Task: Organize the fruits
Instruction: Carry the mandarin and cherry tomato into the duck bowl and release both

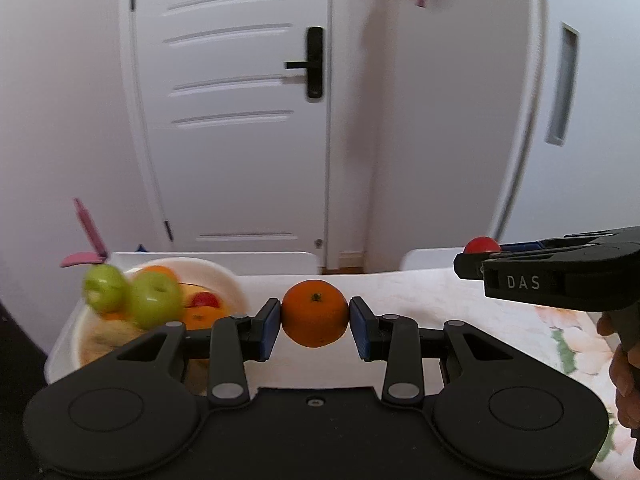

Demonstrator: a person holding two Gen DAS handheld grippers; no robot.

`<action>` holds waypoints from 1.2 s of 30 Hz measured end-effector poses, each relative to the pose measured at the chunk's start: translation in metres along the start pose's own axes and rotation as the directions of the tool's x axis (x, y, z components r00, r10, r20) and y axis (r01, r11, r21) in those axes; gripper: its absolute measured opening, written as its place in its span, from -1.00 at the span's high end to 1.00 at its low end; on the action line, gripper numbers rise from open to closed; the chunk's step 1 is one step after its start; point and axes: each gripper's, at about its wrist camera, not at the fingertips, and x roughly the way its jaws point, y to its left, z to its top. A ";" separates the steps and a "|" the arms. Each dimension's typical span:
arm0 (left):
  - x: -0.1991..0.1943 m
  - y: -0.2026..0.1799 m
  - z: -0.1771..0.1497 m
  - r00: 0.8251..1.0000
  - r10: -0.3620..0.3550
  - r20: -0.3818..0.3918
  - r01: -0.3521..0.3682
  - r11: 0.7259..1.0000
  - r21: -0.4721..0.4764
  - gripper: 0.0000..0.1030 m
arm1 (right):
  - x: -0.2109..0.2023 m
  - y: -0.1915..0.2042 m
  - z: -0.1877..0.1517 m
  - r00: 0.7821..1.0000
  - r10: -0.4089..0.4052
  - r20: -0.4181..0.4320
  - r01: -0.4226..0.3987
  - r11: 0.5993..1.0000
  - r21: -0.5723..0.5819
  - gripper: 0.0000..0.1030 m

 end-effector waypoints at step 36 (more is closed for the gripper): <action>0.057 0.174 0.008 0.997 0.016 -0.069 -0.012 0.998 0.061 -0.31 | 0.092 0.152 0.039 0.997 0.023 -0.078 -0.018 0.997 0.073 0.07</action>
